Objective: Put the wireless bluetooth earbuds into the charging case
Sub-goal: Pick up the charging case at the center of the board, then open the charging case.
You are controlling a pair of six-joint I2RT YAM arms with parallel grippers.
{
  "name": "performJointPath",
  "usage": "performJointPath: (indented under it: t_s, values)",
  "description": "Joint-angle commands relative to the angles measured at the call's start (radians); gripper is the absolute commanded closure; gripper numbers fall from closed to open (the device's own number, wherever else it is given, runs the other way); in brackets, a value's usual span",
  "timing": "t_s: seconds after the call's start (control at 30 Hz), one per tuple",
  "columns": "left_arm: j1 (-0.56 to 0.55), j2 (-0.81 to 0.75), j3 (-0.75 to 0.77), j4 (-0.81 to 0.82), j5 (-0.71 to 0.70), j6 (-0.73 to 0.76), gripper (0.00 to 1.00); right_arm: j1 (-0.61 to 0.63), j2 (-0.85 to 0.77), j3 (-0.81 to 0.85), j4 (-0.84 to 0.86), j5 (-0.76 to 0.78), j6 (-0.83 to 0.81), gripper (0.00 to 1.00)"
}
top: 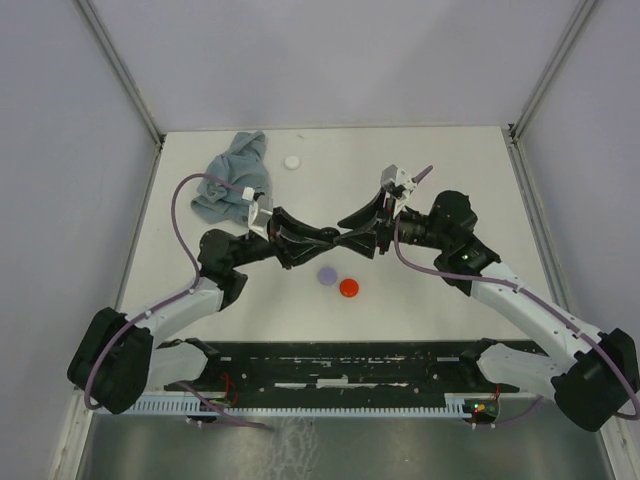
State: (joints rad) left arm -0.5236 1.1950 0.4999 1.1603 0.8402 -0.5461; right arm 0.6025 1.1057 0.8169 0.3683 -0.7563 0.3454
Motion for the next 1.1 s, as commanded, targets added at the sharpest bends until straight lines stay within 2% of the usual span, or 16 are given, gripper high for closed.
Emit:
performJointPath:
  t_s: [0.0,0.17,0.43,0.6,0.73,0.87,1.07]
  values:
    - [-0.028,-0.073,0.009,-0.195,-0.043,0.214,0.97,0.007,-0.037,0.097,-0.219,0.030,-0.178,0.45]
    - [-0.054,-0.112,0.018,-0.311,-0.062,0.324,0.97,0.008,-0.014,0.134,-0.307,-0.005,-0.222,0.44]
    - [-0.066,-0.112,0.032,-0.336,-0.032,0.339,0.97,0.017,0.020,0.155,-0.343,-0.096,-0.260,0.50]
    - [-0.071,-0.112,0.040,-0.337,-0.016,0.337,0.97,0.032,0.042,0.169,-0.371,-0.123,-0.286,0.58]
    - [-0.074,-0.107,0.040,-0.337,-0.004,0.333,0.96,0.034,0.046,0.171,-0.371,-0.128,-0.288,0.72]
    - [-0.074,-0.106,0.037,-0.345,-0.019,0.331,0.87,0.034,0.033,0.173,-0.374,-0.119,-0.295,0.86]
    - [-0.073,-0.107,0.029,-0.346,-0.048,0.320,0.65,0.034,0.016,0.168,-0.360,-0.112,-0.289,0.93]
